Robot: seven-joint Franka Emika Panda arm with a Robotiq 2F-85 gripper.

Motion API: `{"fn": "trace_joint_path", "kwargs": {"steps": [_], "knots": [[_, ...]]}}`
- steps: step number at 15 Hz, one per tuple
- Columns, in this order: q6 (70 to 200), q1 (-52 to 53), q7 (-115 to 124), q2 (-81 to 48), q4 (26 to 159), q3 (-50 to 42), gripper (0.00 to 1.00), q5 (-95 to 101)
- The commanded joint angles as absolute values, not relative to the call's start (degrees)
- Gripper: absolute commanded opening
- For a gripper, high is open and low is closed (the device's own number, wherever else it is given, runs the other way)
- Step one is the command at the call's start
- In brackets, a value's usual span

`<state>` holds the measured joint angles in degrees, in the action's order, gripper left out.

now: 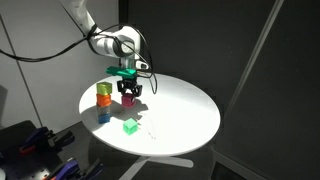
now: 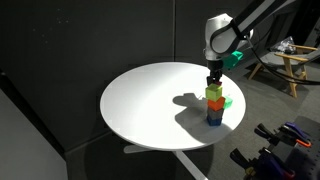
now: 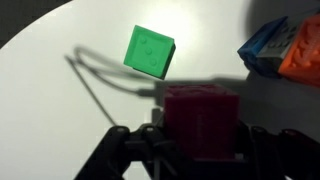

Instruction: Remove the purple toy block from top of the dark green toy block

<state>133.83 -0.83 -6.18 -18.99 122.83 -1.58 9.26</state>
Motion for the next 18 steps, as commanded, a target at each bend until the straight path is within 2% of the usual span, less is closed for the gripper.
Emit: {"fn": "trace_joint_path", "kwargs": {"steps": [1, 18], "knots": [[132.9, -0.7, -5.7, -22.2, 119.0, -1.6, 0.25, 9.4], [132.9, -1.3, -6.2, -30.7, 112.9, -2.0, 0.25, 9.1]]}}
